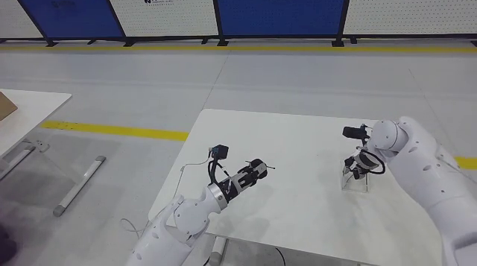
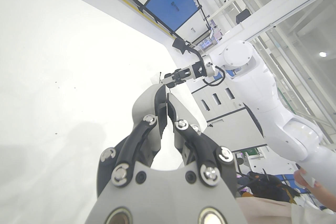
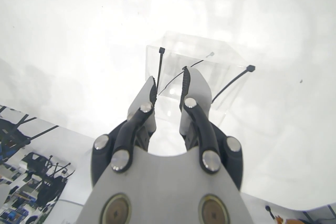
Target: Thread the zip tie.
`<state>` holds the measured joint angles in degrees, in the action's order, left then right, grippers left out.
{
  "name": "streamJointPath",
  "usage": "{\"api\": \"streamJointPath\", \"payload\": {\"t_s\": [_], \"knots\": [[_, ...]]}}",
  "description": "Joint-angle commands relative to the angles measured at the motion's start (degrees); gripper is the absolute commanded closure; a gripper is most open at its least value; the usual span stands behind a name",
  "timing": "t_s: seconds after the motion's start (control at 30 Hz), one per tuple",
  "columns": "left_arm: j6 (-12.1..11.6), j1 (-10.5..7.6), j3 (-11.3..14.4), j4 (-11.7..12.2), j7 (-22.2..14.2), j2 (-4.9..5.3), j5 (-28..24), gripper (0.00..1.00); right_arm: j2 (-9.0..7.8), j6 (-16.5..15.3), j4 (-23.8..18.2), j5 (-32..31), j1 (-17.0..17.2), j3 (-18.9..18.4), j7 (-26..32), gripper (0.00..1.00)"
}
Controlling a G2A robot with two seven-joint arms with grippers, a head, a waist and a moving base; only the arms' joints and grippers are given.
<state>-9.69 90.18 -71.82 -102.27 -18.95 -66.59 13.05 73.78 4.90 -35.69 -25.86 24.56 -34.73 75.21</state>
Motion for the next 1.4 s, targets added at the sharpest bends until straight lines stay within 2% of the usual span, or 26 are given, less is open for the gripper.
{"api": "streamJointPath", "payload": {"t_s": [0.0, 0.43, 0.57, 0.67, 0.73, 0.77, 0.93, 1.07, 1.2, 1.37], "knots": [[0.00, 0.00, 0.00, 0.00, 0.00, 0.00, 0.00, 1.00, 0.59, -0.34, 1.03, -0.08, -0.37, 0.42, -0.06, 0.76], [0.00, 0.00, 0.00, 0.00, 0.00, 0.00, 0.00, 1.00, 4.19, -1.67, 7.93, -1.22, -2.43, 2.66, -0.87, 0.76], [0.00, 0.00, 0.00, 0.00, 0.00, 0.00, 0.00, 1.00, 5.14, -1.89, 10.02, -1.41, -3.01, 2.99, -1.04, 0.79], [0.00, 0.00, 0.00, 0.00, 0.00, 0.00, 0.00, 1.00, 5.79, -1.86, 11.66, -1.49, -3.43, 3.13, -1.08, 0.89], [0.00, 0.00, 0.00, 0.00, 0.00, 0.00, 0.00, 1.00, 6.10, -2.19, 12.70, -1.08, -3.65, 2.96, -1.09, 1.00], [0.00, 0.00, 0.00, 0.00, 0.00, 0.00, 0.00, 1.00, 6.21, -2.99, 13.40, -0.62, -3.82, 2.70, -1.18, 1.00], [0.00, 0.00, 0.00, 0.00, 0.00, 0.00, 0.00, 1.00, 6.38, -5.78, 15.17, -0.04, -4.44, 2.06, -1.19, 1.00], [0.00, 0.00, 0.00, 0.00, 0.00, 0.00, 0.00, 1.00, 6.07, -9.29, 15.62, 1.02, -4.63, 1.13, -0.75, 1.00], [0.00, 0.00, 0.00, 0.00, 0.00, 0.00, 0.00, 1.00, 5.37, -11.65, 15.74, 1.46, -4.69, 0.21, -0.22, 1.00], [0.00, 0.00, 0.00, 0.00, 0.00, 0.00, 0.00, 1.00, 3.90, -13.16, 15.40, 1.63, -4.62, -1.30, -0.51, 1.00]]}}
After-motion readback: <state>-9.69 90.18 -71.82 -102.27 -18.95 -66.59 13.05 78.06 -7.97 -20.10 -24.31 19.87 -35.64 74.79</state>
